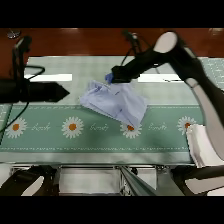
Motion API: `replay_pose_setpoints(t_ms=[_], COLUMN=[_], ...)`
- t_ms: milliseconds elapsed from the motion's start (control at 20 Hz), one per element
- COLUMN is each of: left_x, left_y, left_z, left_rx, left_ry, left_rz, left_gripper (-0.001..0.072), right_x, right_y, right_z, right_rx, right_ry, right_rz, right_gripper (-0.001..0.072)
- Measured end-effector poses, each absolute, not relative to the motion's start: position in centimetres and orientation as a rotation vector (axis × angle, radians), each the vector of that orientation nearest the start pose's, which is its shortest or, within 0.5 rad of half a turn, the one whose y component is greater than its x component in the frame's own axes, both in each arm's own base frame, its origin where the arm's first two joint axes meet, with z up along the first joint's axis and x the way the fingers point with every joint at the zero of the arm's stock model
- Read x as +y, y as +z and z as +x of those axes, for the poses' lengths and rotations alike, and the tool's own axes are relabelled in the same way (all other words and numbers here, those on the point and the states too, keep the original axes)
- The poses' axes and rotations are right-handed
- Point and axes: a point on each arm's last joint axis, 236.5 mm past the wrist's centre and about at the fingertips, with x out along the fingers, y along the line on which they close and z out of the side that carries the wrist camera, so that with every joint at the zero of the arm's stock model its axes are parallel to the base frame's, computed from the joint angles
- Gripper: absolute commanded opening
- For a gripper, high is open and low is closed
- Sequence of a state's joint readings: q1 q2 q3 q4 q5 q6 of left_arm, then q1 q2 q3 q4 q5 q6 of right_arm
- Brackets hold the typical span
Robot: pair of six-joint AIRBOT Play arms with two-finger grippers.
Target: Fold the shirts.
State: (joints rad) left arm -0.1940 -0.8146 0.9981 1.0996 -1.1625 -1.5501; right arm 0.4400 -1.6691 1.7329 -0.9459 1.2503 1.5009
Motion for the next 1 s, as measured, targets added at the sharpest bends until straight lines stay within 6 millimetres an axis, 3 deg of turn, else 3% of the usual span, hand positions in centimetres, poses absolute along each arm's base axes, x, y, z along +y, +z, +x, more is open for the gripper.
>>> replay_pose_setpoints(t_ms=[100, 150, 250, 350, 450, 550, 600, 700, 800, 900, 1000], left_x=[-15.5, -15.5, -15.3, -15.2, -15.1, -15.0, -15.0, -14.9, -14.9, -14.9, -14.9], left_y=[11.2, 10.1, 8.1, 6.4, 4.9, 3.6, 3.2, 2.4, 2.0, 1.8, 1.6], left_z=[27.5, 27.0, 27.0, 27.5, 28.2, 28.6, 28.8, 29.0, 29.2, 29.2, 29.2], left_rx=[1.005, 1.014, 1.022, 1.025, 1.036, 1.057, 1.060, 1.078, 1.080, 1.086, 1.088], left_ry=[-0.476, -0.465, -0.439, -0.413, -0.388, -0.369, -0.361, -0.352, -0.346, -0.344, -0.341], left_rz=[-0.312, -0.331, -0.365, -0.392, -0.411, -0.420, -0.424, -0.428, -0.431, -0.430, -0.432], left_gripper=[0.0025, 0.0025, 0.0026, 0.0025, 0.0026, 0.0026, 0.0026, 0.0026, 0.0026, 0.0026, 0.0026], right_x=[36.6, 38.0, 40.6, 41.8, 40.6, 37.0, 34.3, 27.0, 18.9, 12.2, 8.4], right_y=[5.6, 4.3, 2.2, 1.1, 1.7, 3.6, 5.5, 7.6, 8.8, 7.9, 5.0], right_z=[40.7, 41.0, 41.3, 41.4, 42.6, 44.0, 44.9, 45.8, 45.4, 43.6, 40.1], right_rx=[1.263, 1.282, 1.318, 1.345, 1.341, 1.331, 1.309, 1.297, 1.295, 1.283, 1.265], right_ry=[0.846, 0.852, 0.876, 0.899, 0.907, 0.902, 0.893, 0.810, 0.658, 0.483, 0.329], right_rz=[0.204, 0.215, 0.265, 0.309, 0.346, 0.359, 0.361, 0.312, 0.302, 0.367, 0.505], right_gripper=[0.0024, 0.0111, 0.0624, 0.0628, 0.0627, 0.0628, 0.0627, 0.0627, 0.0628, 0.0627, 0.0626])
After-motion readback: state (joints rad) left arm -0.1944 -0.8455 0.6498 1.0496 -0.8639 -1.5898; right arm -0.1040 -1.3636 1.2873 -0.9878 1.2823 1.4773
